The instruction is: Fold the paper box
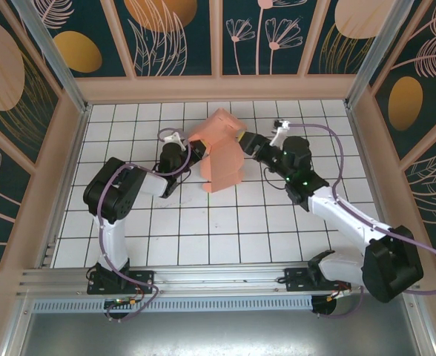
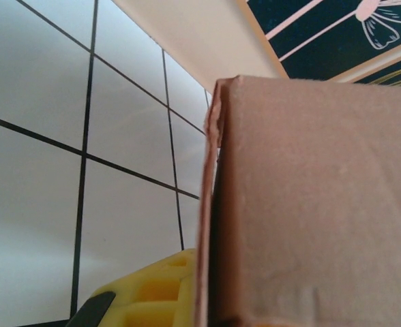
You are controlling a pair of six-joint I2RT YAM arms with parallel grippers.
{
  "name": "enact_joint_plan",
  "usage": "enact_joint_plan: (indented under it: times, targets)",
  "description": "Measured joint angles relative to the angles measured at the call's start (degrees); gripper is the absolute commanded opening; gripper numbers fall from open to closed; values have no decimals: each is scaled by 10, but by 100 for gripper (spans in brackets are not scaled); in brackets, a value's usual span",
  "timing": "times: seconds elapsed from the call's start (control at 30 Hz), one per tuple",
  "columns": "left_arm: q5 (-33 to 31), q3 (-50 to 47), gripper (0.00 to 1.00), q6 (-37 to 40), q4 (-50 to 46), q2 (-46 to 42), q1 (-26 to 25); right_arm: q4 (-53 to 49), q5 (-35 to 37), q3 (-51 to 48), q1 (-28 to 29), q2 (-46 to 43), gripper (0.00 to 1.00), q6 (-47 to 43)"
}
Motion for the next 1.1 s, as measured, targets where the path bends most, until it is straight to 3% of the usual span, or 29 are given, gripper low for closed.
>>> enact_joint_plan:
  times: [0.13, 0.27, 0.47, 0.87, 1.1]
  targets:
    - [-14, 0, 0, 4, -24, -4, 0, -4, 10, 69, 56, 56, 53, -17]
    - [-20, 0, 0, 12, -36, -11, 0, -6, 10, 119, 74, 121, 54, -24]
    - [-24, -9, 0, 28, -34, -30, 0, -36, 10, 170, 45, 183, 54, -26]
    - [-24, -10, 0, 54, -35, -30, 0, -97, -9, 268, -15, 212, 59, -45]
    - [-26, -10, 0, 55, -40, -30, 0, -175, -29, 314, -16, 264, 49, -56]
